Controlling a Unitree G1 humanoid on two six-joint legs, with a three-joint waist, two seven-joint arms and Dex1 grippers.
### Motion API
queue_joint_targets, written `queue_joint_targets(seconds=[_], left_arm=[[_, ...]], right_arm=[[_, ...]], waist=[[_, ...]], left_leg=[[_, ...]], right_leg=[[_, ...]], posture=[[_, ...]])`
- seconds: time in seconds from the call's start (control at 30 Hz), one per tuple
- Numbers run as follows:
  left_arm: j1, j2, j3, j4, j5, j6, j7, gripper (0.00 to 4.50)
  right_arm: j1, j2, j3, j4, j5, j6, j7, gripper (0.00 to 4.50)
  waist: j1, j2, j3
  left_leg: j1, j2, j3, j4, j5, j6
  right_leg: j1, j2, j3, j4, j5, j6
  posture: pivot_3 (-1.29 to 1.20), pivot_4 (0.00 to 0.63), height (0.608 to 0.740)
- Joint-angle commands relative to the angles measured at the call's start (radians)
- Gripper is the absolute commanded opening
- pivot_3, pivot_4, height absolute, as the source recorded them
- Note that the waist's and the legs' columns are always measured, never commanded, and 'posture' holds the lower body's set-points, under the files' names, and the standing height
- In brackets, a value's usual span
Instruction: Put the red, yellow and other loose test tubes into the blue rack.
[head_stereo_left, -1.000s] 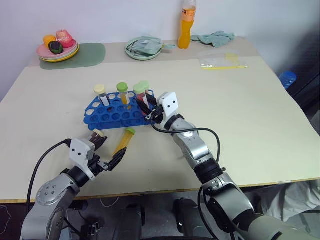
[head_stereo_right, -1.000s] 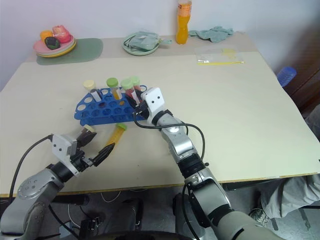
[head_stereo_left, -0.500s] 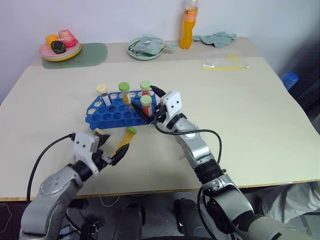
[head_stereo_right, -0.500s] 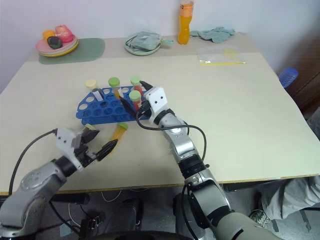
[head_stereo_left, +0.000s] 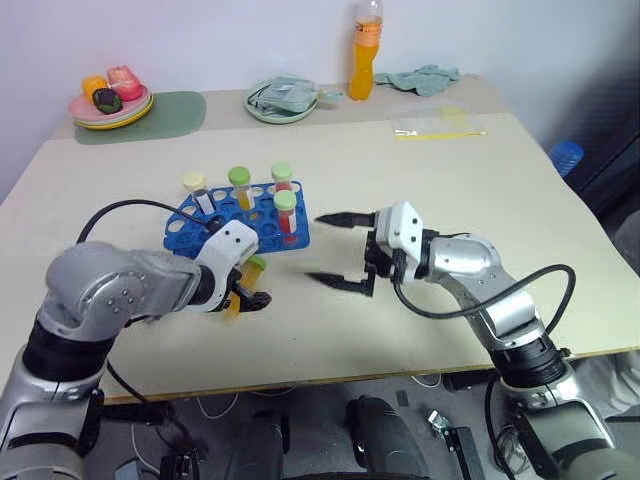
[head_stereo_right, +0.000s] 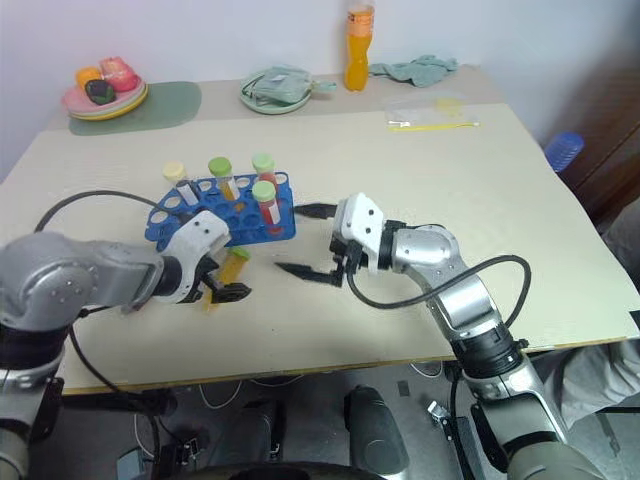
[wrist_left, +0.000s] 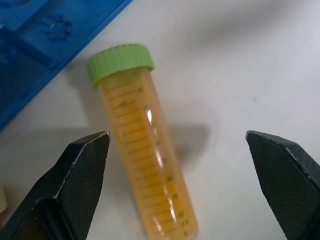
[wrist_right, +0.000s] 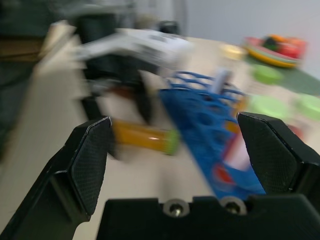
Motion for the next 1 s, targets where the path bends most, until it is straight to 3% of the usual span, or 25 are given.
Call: queue_joint_targets(seconds=[0.03,0.13,0.2,0.23,0.43,0.57,0.63,0.77,0.87,0.93,1.0], left_arm=[[-0.032,-0.027,0.001,0.09,-0.092,0.008,0.14,4.5],[-0.052,-0.051,-0.013,0.15,-0.152,0.008,0.244,4.5],[-0.059,-0.06,-0.019,0.17,-0.191,0.008,0.303,3.96],[-0.061,-0.06,-0.022,0.175,-0.21,0.008,0.33,3.65],[-0.068,-0.004,-0.03,0.157,-0.333,0.008,0.403,0.84],[-0.05,0.097,0.018,0.072,-0.431,0.008,0.349,0.78],[-0.02,0.148,0.071,-0.029,-0.405,-0.019,0.281,0.78],[0.201,0.186,0.28,-0.28,-0.156,-0.387,0.029,0.78],[0.273,0.03,0.394,-0.247,-0.034,-0.62,0.037,0.78],[0.287,-0.025,0.322,-0.233,0.171,-0.761,0.061,0.78],[0.295,-0.059,0.157,-0.202,0.453,-0.934,0.098,0.78]], right_arm=[[0.023,-0.013,0.006,-0.069,0.009,0.019,0.01,4.45],[0.045,-0.007,0.022,-0.085,-0.014,0.021,-0.005,4.45],[0.05,0.0,0.027,-0.093,-0.019,0.024,-0.015,4.5],[0.051,0.002,0.029,-0.096,-0.019,0.026,-0.019,4.5],[0.052,0.007,0.039,-0.102,-0.026,0.03,-0.028,4.5],[0.047,0.009,0.042,-0.101,-0.026,0.027,-0.024,4.5],[0.045,0.009,0.043,-0.099,-0.025,0.026,-0.019,4.5],[0.042,0.016,0.045,-0.085,-0.024,0.022,-0.013,4.5],[0.038,0.041,0.043,-0.058,-0.019,0.026,-0.025,4.5],[0.037,0.06,0.042,-0.038,-0.018,0.031,-0.034,4.5],[0.037,0.085,0.041,-0.012,-0.026,0.027,-0.049,4.5]], waist=[[0.006,0.0,0.0],[0.019,0.0,0.0],[0.022,0.0,0.0],[0.023,0.0,0.0],[0.022,0.0,0.0],[0.021,-0.001,0.0],[0.021,-0.001,0.0],[0.022,0.0,0.0],[0.033,0.0,0.0],[0.045,-0.001,0.0],[0.051,-0.001,0.0]], left_leg=[[0.0,0.0,0.0,0.0,0.0,0.0],[0.0,0.0,0.0,0.001,0.0,0.0],[0.0,0.0,0.0,0.002,0.0,0.0],[0.0,-0.001,0.0,0.002,0.0,0.0],[-0.001,-0.001,0.0,0.002,0.0,-0.001],[-0.001,-0.001,0.0,0.002,0.0,-0.001],[-0.002,-0.001,0.0,0.002,0.001,-0.001],[-0.004,-0.001,0.003,0.001,0.002,-0.004],[-0.004,-0.001,0.004,0.0,0.005,-0.009],[-0.004,-0.001,0.003,0.001,0.003,-0.006],[-0.004,-0.001,0.003,0.001,0.003,-0.006]], right_leg=[[0.0,0.0,0.0,0.0,0.0,0.0],[0.0,-0.001,0.0,0.0,0.0,0.0],[0.0,-0.001,0.0,0.0,0.0,0.0],[0.0,-0.001,0.0,0.0,0.0,0.0],[0.0,-0.001,0.0,0.0,0.0,0.0],[0.0,-0.001,0.0,0.0,0.0,0.0],[-0.001,-0.001,0.0,0.0,0.0,0.0],[-0.003,-0.001,0.001,-0.001,0.0,0.0],[-0.003,-0.001,0.0,-0.002,0.0,-0.001],[-0.002,0.0,-0.001,-0.003,0.0,-0.001],[-0.001,0.0,0.0,-0.004,0.0,-0.001]], posture=[[0.0,0.15,0.74],[0.0,0.15,0.74],[0.0,0.15,0.74],[0.0,0.15,0.74],[0.0,0.15,0.74],[0.0,0.15,0.74],[0.0,0.15,0.74],[0.0,0.15,0.74],[0.0,0.15,0.74],[0.0,0.15,0.74],[0.0,0.15,0.74]])
